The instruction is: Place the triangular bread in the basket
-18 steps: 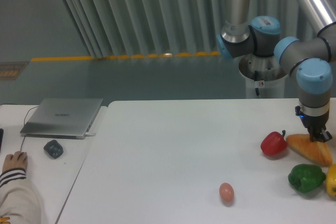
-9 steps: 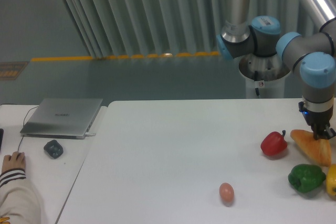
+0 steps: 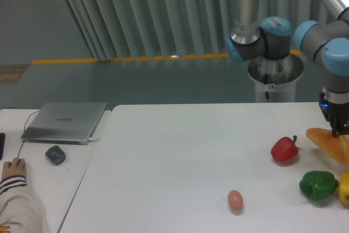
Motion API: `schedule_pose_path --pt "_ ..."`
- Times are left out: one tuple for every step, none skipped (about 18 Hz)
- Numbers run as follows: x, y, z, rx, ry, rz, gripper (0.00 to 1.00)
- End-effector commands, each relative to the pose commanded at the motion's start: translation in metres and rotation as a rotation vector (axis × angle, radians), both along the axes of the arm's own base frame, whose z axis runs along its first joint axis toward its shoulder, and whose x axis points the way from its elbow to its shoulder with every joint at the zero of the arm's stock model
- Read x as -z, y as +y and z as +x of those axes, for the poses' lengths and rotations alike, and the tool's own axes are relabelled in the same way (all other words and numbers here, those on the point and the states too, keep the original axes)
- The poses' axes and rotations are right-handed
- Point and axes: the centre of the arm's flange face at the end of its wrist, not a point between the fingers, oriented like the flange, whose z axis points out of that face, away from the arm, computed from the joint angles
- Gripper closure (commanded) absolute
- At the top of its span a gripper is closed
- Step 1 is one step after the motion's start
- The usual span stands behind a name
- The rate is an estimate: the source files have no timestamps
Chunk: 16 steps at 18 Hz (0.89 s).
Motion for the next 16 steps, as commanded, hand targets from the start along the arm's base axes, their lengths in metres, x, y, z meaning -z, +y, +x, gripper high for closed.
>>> schedule_pose_path --pt "-0.009 -0.005 0.001 -0.008 0.001 0.015 1.0" --pt "-0.018 -0.012 0.002 -0.018 0.002 0.032 1.0" --pt "-0.025 -0.02 0.0 -0.02 -0.002 0.046 1.0" --pt "-0.033 -0.028 -0.002 -0.017 -0.003 0.061 1.0" --pt "-0.039 -0.037 -0.008 -0.016 0.004 0.072 1.0" --pt "-0.042 -0.048 -0.016 -0.016 0.006 0.076 1.0" --pt "-0.046 -0.059 -0.024 -0.013 0.009 0.08 1.0" --pt "-0.046 -0.073 -0.035 -0.013 0.005 0.078 1.0" --pt "-0.045 -0.089 -0.046 -0.007 0.002 0.077 1.0" --pt "-0.043 -0.105 -0.058 0.007 -0.003 0.075 1.0" --pt "-0.042 -0.122 -0.07 0.031 -0.007 0.077 1.0" --pt "-0.04 -0.138 -0.081 0.048 -0.012 0.083 1.0" --pt "-0.038 -0.156 -0.091 0.056 -0.015 0.09 1.0" --pt "-0.03 -0.172 -0.105 0.074 -0.03 0.087 1.0" --pt "-0.023 -0.183 -0.116 0.104 -0.043 0.083 1.0" --pt "-0.02 -0.193 -0.124 0.12 -0.049 0.08 1.0"
